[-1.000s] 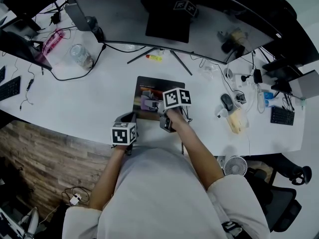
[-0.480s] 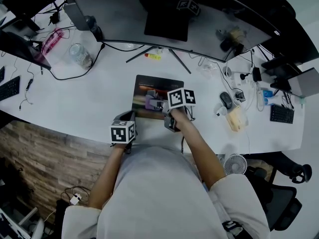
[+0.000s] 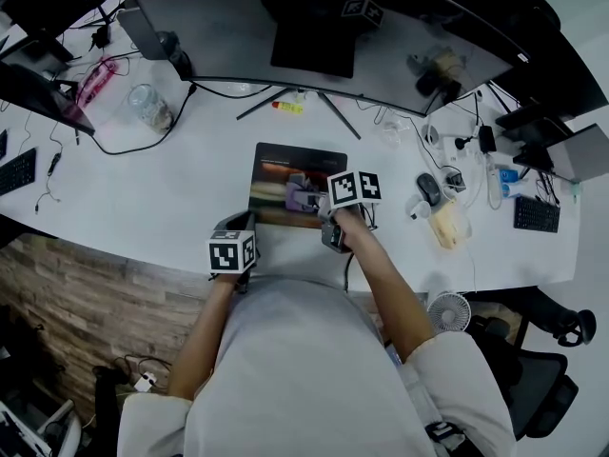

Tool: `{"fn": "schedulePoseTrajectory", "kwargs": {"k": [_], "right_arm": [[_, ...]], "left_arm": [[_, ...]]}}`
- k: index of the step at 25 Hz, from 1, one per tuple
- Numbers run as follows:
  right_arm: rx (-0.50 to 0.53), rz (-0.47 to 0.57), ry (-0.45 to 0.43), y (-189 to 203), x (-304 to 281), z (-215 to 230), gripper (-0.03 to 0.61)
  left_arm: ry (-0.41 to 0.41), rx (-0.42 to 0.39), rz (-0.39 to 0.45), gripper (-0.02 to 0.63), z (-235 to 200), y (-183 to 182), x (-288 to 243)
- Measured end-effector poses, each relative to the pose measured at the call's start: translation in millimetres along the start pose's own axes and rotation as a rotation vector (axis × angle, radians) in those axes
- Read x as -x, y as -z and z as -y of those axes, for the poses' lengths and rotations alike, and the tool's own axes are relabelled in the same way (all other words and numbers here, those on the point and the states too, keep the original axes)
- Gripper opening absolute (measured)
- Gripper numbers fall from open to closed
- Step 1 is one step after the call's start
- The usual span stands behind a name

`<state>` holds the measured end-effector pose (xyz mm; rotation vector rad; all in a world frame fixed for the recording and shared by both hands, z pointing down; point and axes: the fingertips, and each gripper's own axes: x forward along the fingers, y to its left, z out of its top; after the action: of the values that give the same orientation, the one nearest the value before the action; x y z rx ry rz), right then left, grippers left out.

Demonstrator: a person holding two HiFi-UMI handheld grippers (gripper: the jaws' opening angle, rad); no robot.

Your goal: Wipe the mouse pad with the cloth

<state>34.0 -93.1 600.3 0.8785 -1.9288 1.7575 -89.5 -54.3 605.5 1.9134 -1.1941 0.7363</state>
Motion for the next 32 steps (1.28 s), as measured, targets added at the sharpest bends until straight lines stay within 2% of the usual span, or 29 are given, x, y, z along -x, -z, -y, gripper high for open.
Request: {"fn": "schedulePoseTrajectory", "kwargs": {"k": [25,32], "right_arm": [[-0.087,0.051,0.048,10,60,56,0.185],[-0.123,0.098,0.068,14,79,73,0.184]], "left_arm": [[-0.004,-0.025,0.002,0.0,3,3,0],[0.003,-0.075,0.005,0.0,4,2,-1]]}}
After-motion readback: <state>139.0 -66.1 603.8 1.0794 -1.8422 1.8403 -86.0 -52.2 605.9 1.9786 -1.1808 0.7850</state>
